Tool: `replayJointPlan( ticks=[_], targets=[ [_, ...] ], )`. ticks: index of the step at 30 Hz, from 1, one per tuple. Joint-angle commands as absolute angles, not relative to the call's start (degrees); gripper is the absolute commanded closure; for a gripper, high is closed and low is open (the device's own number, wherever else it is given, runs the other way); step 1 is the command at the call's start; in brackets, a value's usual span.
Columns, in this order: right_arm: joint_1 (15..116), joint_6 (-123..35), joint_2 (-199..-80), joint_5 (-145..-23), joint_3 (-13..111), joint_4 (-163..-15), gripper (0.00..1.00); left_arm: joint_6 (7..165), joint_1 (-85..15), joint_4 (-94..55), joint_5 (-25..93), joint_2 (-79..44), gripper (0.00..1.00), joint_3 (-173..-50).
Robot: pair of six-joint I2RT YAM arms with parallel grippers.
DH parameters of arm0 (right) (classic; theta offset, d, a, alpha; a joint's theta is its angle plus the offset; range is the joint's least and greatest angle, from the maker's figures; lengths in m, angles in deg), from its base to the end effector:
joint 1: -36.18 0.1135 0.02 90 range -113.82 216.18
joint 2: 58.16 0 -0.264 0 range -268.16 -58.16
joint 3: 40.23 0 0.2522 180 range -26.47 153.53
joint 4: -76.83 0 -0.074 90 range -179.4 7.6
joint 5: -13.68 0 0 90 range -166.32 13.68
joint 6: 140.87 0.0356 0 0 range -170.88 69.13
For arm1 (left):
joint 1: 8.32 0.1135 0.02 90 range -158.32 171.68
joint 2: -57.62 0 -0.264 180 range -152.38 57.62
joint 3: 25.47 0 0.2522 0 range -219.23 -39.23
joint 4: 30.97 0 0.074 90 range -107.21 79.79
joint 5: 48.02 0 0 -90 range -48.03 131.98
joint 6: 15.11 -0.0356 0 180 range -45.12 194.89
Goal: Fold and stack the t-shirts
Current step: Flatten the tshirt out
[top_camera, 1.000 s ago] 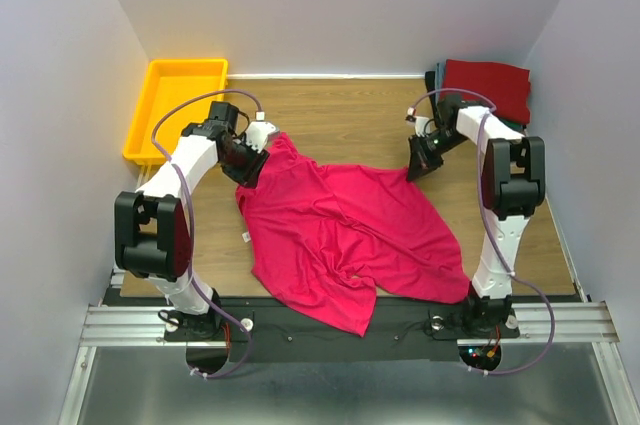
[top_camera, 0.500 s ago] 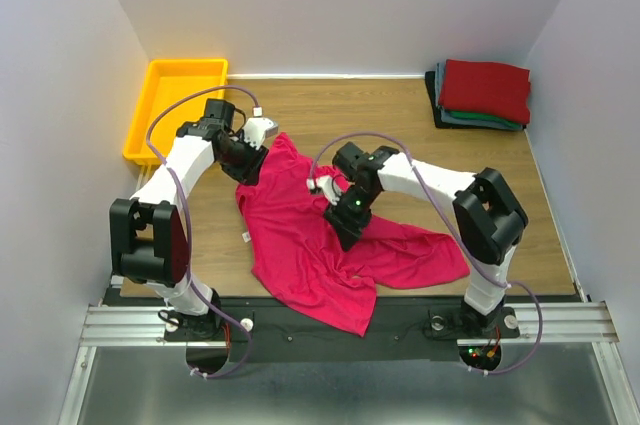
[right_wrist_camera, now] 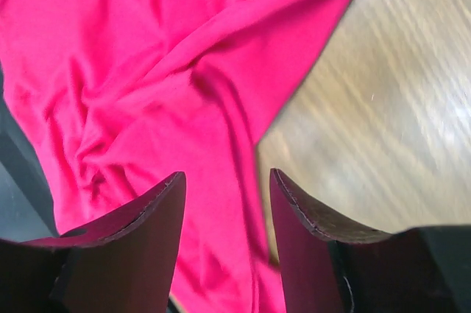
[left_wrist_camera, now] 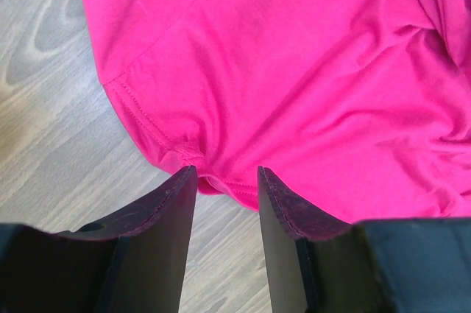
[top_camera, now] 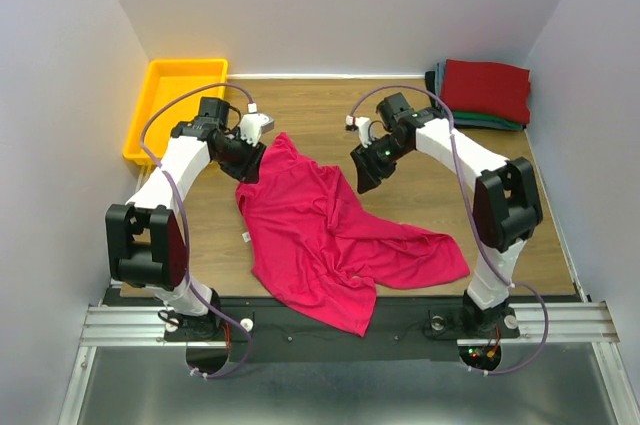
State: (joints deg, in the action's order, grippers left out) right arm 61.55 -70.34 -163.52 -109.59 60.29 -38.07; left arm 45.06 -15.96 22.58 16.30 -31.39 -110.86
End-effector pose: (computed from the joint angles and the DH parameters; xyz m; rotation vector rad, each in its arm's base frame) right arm 0.3321 0.1791 0.2493 -1.1648 2.4482 0.8325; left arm 0.3197 -0.0585 0.2724 0.9499 2.2846 -0.4122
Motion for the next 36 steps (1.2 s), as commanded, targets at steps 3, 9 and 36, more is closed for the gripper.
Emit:
replayJointPlan(
  ticks=[3, 9, 36],
  targets=[
    [62.29, -69.95, -169.07, -117.09, 63.61, -39.48, 0.44, 45.97, -15.71, 23.05, 15.61, -29.13, 0.5, -113.32],
    [63.43, -68.54, -172.14, -119.38, 67.56, -39.75, 0.46, 46.06, -15.71, 22.61, 15.35, -29.13, 0.5, -111.56],
    [70.02, -72.14, -173.39, -114.73, 66.17, -40.28, 0.61, 45.44, -15.71, 21.64, 14.91, -32.11, 0.49, -112.0]
  ],
)
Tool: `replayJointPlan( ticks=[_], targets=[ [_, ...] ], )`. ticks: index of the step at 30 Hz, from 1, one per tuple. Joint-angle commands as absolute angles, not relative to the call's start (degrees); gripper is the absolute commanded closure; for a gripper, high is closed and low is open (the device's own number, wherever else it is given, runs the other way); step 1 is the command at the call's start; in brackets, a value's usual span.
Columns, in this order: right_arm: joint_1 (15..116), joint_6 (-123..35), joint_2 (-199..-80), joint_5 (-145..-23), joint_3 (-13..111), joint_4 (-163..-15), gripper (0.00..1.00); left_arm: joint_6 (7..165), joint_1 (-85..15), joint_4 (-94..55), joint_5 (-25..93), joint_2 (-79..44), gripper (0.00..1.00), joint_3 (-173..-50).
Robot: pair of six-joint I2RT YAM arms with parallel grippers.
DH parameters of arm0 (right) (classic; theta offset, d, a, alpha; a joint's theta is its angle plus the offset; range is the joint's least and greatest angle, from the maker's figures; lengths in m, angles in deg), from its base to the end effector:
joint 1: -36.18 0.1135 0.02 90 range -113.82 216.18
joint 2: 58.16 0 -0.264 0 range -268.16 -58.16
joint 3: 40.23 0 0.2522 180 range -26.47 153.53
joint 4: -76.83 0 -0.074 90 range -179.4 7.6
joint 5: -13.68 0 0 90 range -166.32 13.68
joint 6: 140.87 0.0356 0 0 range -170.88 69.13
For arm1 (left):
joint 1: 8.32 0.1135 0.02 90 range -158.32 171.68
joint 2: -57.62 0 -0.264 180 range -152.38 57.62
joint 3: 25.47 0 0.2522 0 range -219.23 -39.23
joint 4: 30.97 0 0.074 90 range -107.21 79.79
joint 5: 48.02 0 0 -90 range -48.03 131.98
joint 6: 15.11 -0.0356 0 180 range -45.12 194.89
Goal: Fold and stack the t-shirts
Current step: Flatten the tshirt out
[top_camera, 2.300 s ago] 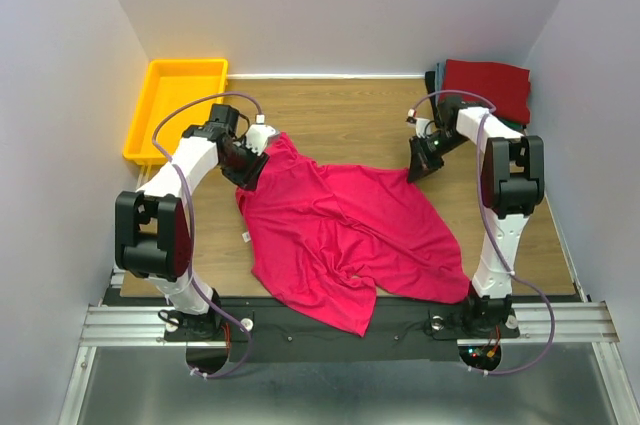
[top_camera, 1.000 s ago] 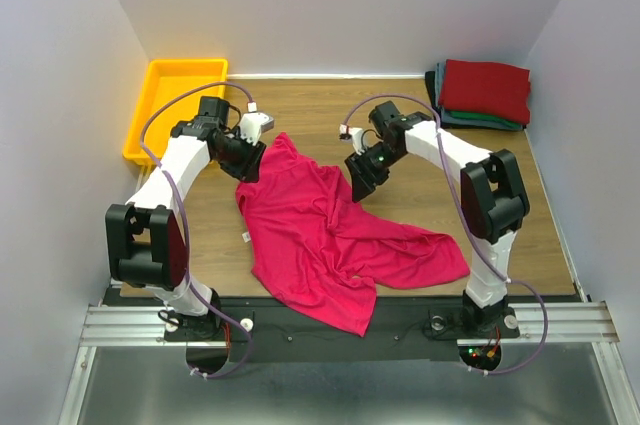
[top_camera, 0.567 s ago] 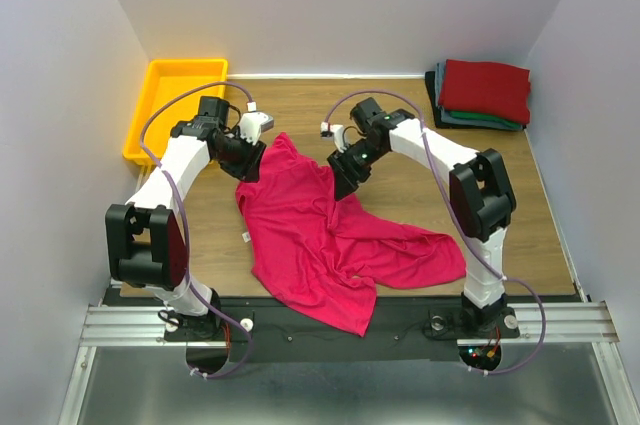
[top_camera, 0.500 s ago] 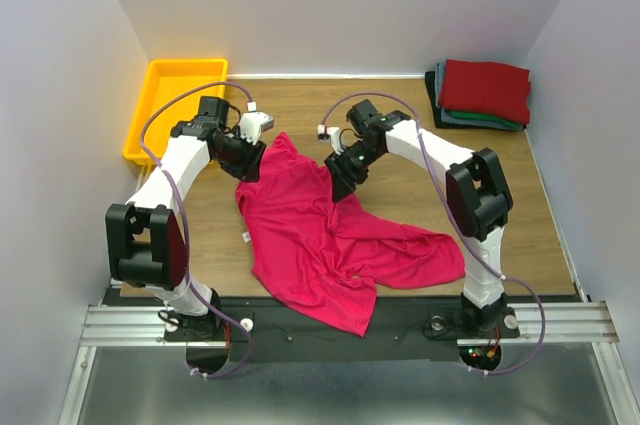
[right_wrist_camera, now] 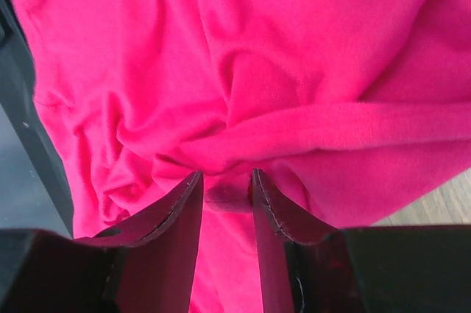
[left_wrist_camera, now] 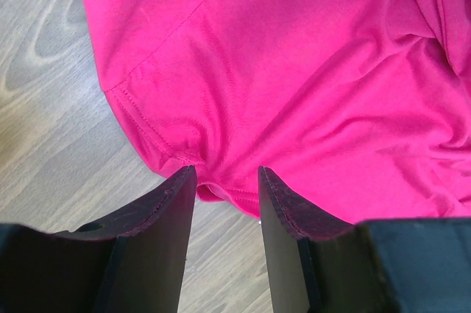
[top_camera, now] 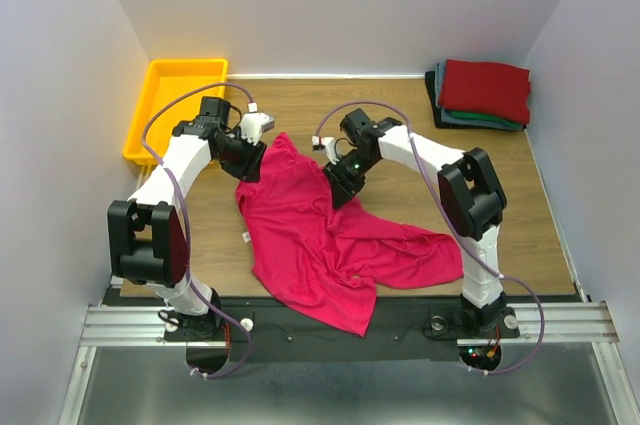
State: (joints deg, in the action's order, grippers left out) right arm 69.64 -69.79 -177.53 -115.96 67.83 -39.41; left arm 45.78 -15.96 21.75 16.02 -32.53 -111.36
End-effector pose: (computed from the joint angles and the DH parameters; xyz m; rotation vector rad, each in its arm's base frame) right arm 0.3403 0.2521 0.1961 -1.3506 2.4473 1.0445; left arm 0.3250 -0.0593 0.2699 0.9369 2.2863 -0.4222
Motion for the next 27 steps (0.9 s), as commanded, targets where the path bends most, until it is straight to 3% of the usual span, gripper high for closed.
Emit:
replayJointPlan(
  ticks=[1, 6, 10, 17, 20, 21, 22, 24, 27],
  targets=[
    [70.02, -72.75, -172.16, -114.46, 65.55, -39.84, 0.6, 45.27, -15.71, 21.73, 14.73, -32.11, 0.49, -112.0],
    [70.02, -75.92, -170.04, -111.66, 63.79, -37.29, 0.68, 45.18, -15.71, 21.82, 14.64, -32.47, 0.49, -112.09],
    [69.85, -75.84, -167.85, -109.81, 62.48, -36.24, 0.88, 45.09, -15.71, 22.08, 14.73, -32.55, 0.49, -112.44],
    [69.32, -75.57, -160.64, -107.08, 55.45, -34.04, 0.88, 44.56, -15.71, 21.99, 14.9, -32.64, 0.49, -111.82],
    [69.41, -76.8, -159.85, -109.18, 53.6, -32.02, 0.77, 44.65, -15.71, 21.99, 14.73, -33.43, 0.49, -111.74],
    [69.58, -77.41, -159.93, -109.71, 53.94, -30.27, 0.63, 44.74, -15.71, 22.08, 14.64, -33.78, 0.49, -112.0],
    [69.58, -78.03, -160.02, -109.46, 54.21, -29.38, 0.55, 44.65, -15.71, 22.34, 14.47, -33.87, 0.49, -112.17],
    [69.67, -79.7, -159.24, -105.96, 54.65, -28.32, 0.45, 44.65, -15.71, 22.52, 14.38, -33.96, 0.49, -112.87],
    [69.67, -82.86, -156.16, -100.23, 54.74, -29.11, 0.41, 45.0, -15.71, 22.69, 14.47, -33.79, 0.49, -113.32]
  ],
)
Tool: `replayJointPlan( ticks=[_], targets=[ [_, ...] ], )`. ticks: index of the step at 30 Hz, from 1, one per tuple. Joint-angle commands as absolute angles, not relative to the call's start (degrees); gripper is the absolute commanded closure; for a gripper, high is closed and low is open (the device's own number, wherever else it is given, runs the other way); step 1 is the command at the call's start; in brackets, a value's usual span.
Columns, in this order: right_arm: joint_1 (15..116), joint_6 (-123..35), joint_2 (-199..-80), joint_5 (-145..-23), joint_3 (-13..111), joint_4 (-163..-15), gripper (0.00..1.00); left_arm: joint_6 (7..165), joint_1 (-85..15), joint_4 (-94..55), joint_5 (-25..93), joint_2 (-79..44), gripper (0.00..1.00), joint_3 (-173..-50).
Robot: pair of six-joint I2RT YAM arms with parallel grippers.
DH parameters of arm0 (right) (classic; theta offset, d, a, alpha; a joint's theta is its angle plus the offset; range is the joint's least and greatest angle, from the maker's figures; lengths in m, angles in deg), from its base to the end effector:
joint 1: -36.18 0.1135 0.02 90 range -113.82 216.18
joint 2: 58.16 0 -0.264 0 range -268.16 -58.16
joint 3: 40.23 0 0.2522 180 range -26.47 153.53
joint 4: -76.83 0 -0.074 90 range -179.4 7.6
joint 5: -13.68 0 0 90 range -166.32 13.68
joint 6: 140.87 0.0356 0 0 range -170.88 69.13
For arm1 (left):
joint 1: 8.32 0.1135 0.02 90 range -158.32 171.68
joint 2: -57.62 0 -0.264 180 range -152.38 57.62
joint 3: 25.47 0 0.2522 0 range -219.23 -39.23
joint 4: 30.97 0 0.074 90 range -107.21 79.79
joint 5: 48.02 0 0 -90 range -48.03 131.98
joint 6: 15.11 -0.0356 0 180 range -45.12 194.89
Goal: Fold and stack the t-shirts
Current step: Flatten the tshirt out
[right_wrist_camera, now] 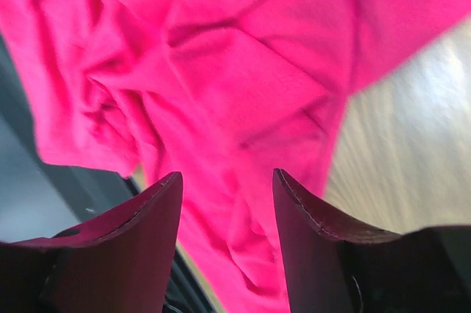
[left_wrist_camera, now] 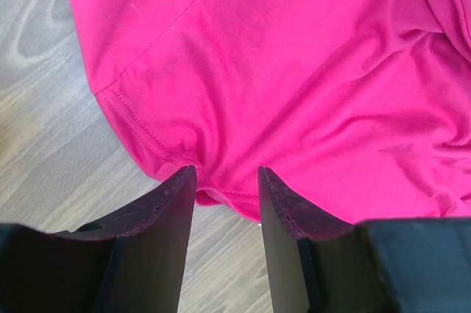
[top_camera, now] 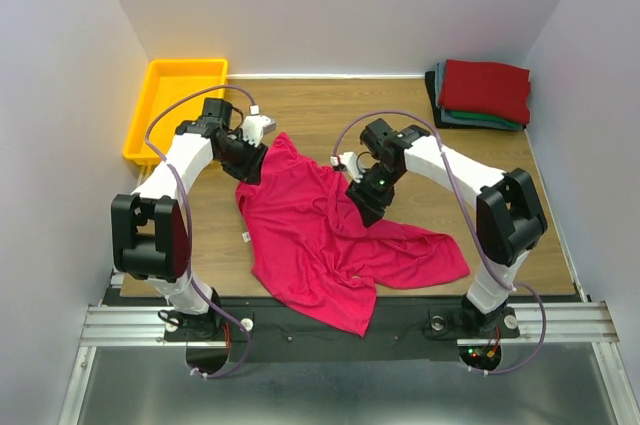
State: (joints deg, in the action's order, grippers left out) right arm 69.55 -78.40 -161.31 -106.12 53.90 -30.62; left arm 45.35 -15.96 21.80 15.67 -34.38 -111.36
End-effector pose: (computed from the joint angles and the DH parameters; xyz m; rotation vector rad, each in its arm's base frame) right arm 0.2780 0.2043 0.2273 -1.5297 2.4891 0.7872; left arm 0.3297 -0.0601 0.2598 0.9483 2.3107 -0.4401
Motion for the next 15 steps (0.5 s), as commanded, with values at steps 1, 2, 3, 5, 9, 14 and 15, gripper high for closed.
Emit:
replayJointPlan(
  ticks=[1, 2, 3, 5, 9, 14, 15],
  targets=[
    [69.67, -83.82, -155.46, -99.44, 55.26, -29.37, 0.41, 45.26, -15.71, 22.69, 14.38, -33.35, 0.49, -113.32],
    [69.67, -85.66, -154.06, -99.0, 55.53, -29.81, 0.41, 45.7, -15.71, 22.52, 14.2, -33.08, 0.49, -113.14],
    [69.67, -86.9, -153.35, -98.99, 55.79, -29.81, 0.41, 45.88, -15.71, 22.34, 14.2, -32.91, 0.49, -112.88],
    [69.76, -91.45, -151.42, -100.39, 55.44, -30.78, 0.44, 46.41, -15.71, 21.82, 14.11, -31.86, 0.49, -112.0],
    [74.14, -96.66, -145.54, -96.99, 49.74, -36.04, 0.59, 47.37, -15.71, 20.94, 14.38, -30.01, 0.49, -110.25],
    [81.44, -97.11, -143.67, -91.71, 41.3, -42.81, 0.57, 47.73, -15.71, 20.5, 14.9, -28.51, 0.49, -108.49],
    [82.23, -97.28, -143.76, -90.65, 39.29, -44.04, 0.56, 47.73, -15.71, 20.5, 14.99, -28.34, 0.49, -108.22]
  ],
)
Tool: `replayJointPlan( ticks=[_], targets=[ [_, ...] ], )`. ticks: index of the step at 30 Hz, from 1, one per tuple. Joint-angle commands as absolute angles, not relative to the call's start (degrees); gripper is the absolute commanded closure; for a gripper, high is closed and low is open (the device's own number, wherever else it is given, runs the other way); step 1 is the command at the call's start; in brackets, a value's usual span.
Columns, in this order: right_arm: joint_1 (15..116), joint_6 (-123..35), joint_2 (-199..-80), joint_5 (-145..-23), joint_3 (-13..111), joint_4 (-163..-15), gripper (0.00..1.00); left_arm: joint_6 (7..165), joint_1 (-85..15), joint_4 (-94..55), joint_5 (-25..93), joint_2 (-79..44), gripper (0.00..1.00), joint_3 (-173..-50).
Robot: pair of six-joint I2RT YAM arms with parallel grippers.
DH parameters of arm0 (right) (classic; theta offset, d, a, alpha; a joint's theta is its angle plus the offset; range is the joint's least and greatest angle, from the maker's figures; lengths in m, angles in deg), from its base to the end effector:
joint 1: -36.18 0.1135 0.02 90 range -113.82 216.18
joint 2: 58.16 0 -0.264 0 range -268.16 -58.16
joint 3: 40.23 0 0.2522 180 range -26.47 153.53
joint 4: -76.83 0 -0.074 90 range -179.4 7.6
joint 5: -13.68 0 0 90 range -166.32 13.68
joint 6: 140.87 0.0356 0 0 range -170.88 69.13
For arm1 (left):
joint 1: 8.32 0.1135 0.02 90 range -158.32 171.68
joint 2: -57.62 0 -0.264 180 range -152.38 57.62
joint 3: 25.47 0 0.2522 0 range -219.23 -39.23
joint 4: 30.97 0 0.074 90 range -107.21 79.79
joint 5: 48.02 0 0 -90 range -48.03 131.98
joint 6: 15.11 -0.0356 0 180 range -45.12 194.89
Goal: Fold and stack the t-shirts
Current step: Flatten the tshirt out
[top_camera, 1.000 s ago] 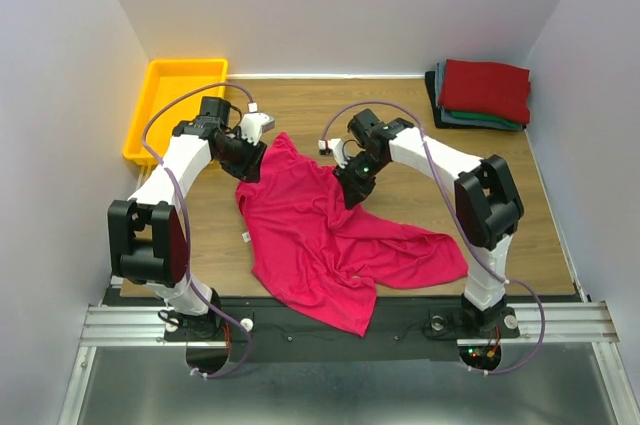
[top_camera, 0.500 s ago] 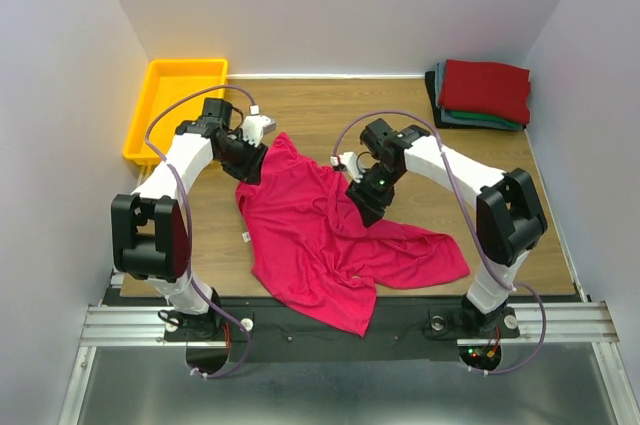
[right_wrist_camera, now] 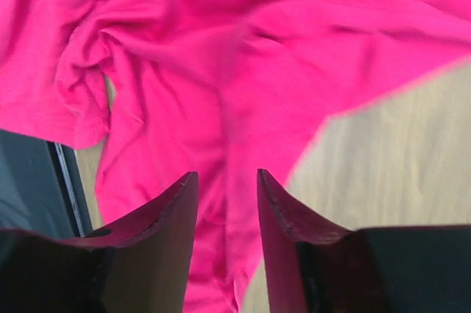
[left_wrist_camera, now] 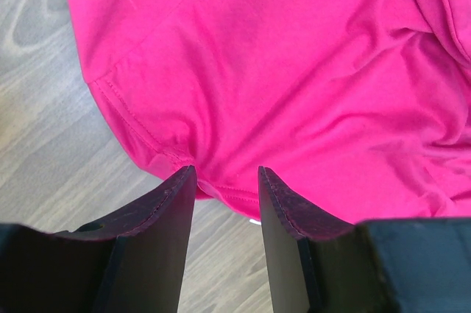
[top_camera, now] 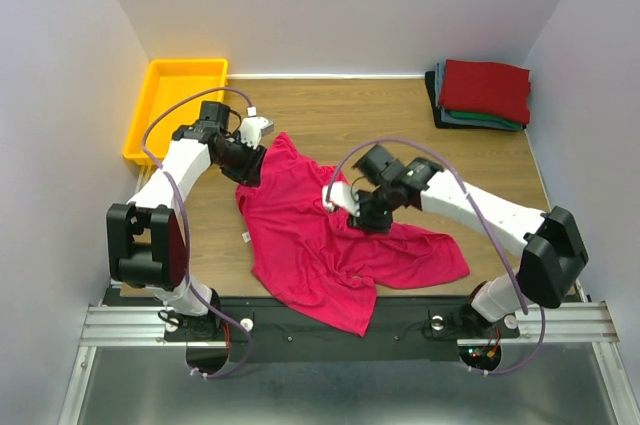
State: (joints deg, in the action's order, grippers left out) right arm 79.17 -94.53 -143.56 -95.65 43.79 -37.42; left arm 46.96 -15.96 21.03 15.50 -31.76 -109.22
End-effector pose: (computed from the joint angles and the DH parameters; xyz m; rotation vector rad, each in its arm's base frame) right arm 0.2061 0.2083 0.2714 -1.9246 1.9047 0.4577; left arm 0.3198 -0.0589 0.2633 0.9167 2.3045 -0.4466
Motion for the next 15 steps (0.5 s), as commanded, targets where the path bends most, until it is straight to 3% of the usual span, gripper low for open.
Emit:
replayJointPlan(
  ticks=[1, 6, 15],
  targets=[
    [83.54, -97.28, -144.2, -88.47, 38.4, -46.58, 0.52, 47.64, -15.71, 20.5, 15.08, -27.81, 0.49, -107.87],
    [85.93, -97.63, -145.96, -85.29, 36.19, -51.69, 0.47, 46.85, -15.71, 21.11, 15.52, -27.02, 0.49, -106.99],
    [87.95, -99.3, -149.82, -81.59, 34.35, -56.09, 0.48, 46.41, -15.62, 21.11, 15.52, -26.93, 0.49, -106.55]
  ],
)
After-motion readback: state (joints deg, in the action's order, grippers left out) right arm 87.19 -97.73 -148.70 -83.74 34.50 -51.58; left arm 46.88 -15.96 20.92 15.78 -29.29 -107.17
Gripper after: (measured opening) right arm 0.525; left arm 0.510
